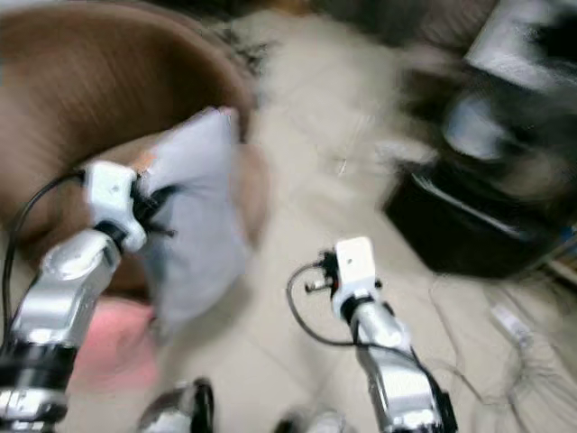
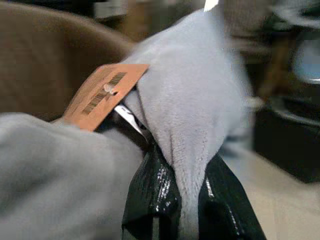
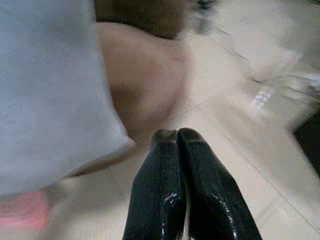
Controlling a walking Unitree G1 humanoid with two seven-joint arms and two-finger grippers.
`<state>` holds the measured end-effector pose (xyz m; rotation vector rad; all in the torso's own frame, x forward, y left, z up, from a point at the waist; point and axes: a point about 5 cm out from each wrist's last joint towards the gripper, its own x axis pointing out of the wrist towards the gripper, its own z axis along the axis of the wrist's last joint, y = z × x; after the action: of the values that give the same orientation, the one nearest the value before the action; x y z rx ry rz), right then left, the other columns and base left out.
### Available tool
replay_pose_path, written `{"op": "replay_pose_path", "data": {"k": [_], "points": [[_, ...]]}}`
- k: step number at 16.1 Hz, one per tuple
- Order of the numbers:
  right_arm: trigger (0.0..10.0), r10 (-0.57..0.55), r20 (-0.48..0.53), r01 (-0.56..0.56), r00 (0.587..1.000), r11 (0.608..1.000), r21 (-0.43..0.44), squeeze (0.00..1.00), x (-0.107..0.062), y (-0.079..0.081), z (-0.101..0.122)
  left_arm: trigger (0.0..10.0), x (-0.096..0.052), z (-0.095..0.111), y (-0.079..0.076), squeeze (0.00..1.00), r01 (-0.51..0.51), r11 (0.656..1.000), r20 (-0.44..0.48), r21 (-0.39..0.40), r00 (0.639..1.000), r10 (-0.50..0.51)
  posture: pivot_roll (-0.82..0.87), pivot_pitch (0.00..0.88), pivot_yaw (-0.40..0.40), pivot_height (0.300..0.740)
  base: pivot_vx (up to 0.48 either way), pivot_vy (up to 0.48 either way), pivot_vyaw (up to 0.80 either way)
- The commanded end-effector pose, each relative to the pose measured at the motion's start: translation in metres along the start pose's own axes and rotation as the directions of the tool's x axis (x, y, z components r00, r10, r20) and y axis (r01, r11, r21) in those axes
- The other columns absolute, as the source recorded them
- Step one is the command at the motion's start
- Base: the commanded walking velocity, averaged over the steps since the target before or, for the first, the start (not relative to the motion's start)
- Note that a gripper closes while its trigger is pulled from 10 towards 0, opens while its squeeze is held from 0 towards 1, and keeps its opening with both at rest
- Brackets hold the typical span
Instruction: Move the pillow to the sofa from floor
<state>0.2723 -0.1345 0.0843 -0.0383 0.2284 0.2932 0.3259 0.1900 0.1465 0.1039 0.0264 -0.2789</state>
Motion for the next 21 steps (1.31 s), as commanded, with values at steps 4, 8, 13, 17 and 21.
{"op": "replay_pose_path", "data": {"k": [4,8,13,17,21], "points": [[10.0,-0.059,-0.022,0.059,0.998,0.998,-0.010,0.00,-0.002,-0.006,-0.006,0.0,0.004,0.005,0.001,0.00,-0.021,0.999,0.013,0.040,1.000,0.020,-0.09,0.163,-0.100,0.740,0.000,0.000,0.00],[10.0,-0.056,-0.017,0.056,0.998,0.998,-0.006,0.00,0.001,-0.006,-0.005,0.0,0.005,0.007,0.000,0.00,-0.023,0.998,0.032,0.051,0.999,0.021,-0.08,0.154,-0.096,0.740,0.000,0.000,0.00],[10.0,-0.050,-0.010,0.050,0.999,0.999,-0.016,0.00,0.004,-0.005,-0.005,0.0,0.006,0.005,0.000,0.00,-0.031,0.998,0.024,0.050,0.999,0.029,-0.07,0.143,-0.094,0.740,0.000,0.000,0.00],[10.0,-0.061,0.059,0.064,0.996,0.997,-0.047,0.00,0.011,-0.010,0.005,0.0,0.005,0.009,0.006,0.00,-0.056,0.998,0.059,0.014,0.997,0.055,-0.03,0.136,-0.104,0.740,0.000,0.000,0.00],[10.0,0.044,0.068,-0.039,0.997,0.997,-0.070,0.00,0.042,0.005,0.015,0.0,-0.016,-0.004,0.016,0.00,-0.147,0.989,0.046,0.013,0.988,0.146,0.13,0.188,-0.177,0.740,0.000,0.000,0.00]]}}
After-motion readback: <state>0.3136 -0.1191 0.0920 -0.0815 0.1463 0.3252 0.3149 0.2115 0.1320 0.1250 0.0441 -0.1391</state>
